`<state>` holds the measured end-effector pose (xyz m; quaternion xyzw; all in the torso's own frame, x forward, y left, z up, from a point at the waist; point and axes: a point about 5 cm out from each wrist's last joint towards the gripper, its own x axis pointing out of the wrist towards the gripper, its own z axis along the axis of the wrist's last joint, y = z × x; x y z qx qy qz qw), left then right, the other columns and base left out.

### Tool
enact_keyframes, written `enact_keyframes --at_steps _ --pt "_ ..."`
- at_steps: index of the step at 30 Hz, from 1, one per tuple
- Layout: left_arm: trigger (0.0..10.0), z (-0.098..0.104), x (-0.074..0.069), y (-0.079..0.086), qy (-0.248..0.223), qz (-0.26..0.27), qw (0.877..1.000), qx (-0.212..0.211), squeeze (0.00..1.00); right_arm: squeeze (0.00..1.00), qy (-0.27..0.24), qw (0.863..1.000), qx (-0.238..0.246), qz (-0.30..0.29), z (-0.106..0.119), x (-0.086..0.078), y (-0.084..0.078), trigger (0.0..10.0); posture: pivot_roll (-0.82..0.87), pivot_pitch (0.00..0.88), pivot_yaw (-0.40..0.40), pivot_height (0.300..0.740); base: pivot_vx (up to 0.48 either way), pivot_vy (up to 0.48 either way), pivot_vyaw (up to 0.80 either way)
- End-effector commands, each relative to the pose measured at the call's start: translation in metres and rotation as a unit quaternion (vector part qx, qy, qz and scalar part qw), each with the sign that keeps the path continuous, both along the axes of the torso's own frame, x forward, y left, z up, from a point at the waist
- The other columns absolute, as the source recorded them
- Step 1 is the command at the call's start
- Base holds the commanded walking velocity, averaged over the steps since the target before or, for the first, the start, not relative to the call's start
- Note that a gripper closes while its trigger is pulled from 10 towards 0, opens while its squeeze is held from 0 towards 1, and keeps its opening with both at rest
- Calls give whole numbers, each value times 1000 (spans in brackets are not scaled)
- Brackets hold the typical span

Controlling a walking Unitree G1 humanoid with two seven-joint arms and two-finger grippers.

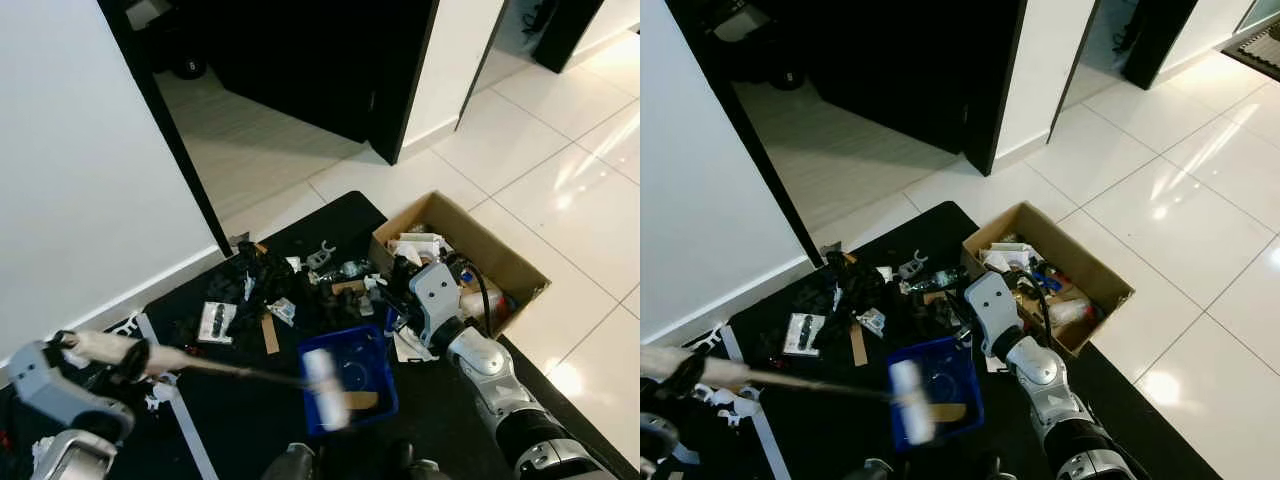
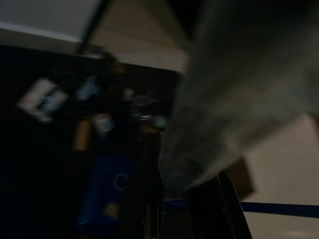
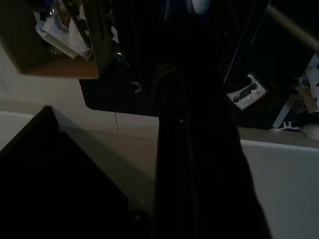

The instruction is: Sweep floor

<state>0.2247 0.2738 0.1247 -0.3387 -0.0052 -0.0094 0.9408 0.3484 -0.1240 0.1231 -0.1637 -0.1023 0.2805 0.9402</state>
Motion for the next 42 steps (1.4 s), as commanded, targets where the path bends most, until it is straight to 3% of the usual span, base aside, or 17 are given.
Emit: enact_keyframes --at_steps 1,9,15,18,19,22,28,31,32,33,34,36,42 --pt "10000 6 -6 8 2 2 999 32 0 0 1 1000 -16 -5 -7 -4 -5 10000 171 321 2 740 0 0 0" --pt "10000 12 -5 10 -1 4 999 42 0 0 -1 1000 -18 -7 -6 -4 -6 10000 169 318 3 740 0 0 0" --pt "10000 33 -3 10 -34 -13 998 45 0 0 -2 1000 -18 -10 -6 -4 -8 10000 172 313 11 740 0 0 0" --pt "10000 63 -2 14 -77 -6 993 93 0 0 -15 1000 -11 -21 0 -2 -13 10000 179 299 31 740 0 0 0" --pt "10000 63 -2 14 -77 -6 993 93 0 0 -15 1000 -11 -21 0 -2 -13 10000 179 299 31 740 0 0 0" --pt "10000 97 5 27 -110 47 980 157 0 0 -32 998 5 -46 9 0 -24 10000 176 286 42 740 0 0 0" --pt "10000 117 20 42 -96 128 965 206 0 0 -24 997 11 -73 4 -3 -40 10000 165 259 60 740 0 0 0" --pt "10000 114 25 40 -77 126 966 212 0 0 -25 996 18 -82 5 -3 -44 10000 157 249 67 740 0 0 0" --pt "10000 103 31 35 -37 113 965 233 0 0 -30 995 22 -89 7 -3 -47 10000 147 243 77 740 0 0 0" --pt "10000 78 39 22 29 99 963 247 0 0 -39 994 29 -99 11 -3 -52 10000 122 234 87 740 0 0 0" --pt "10000 78 39 22 29 99 963 247 0 0 -39 994 29 -99 11 -3 -52 10000 122 234 87 740 0 0 0" --pt "10000 41 48 -3 112 71 954 269 0 0 -54 992 42 -108 19 -5 -58 10000 104 229 91 740 0 0 0" --pt "10000 24 61 -29 125 63 936 323 0 0 -73 987 77 -119 33 -5 -63 10000 63 201 95 740 0 0 0"
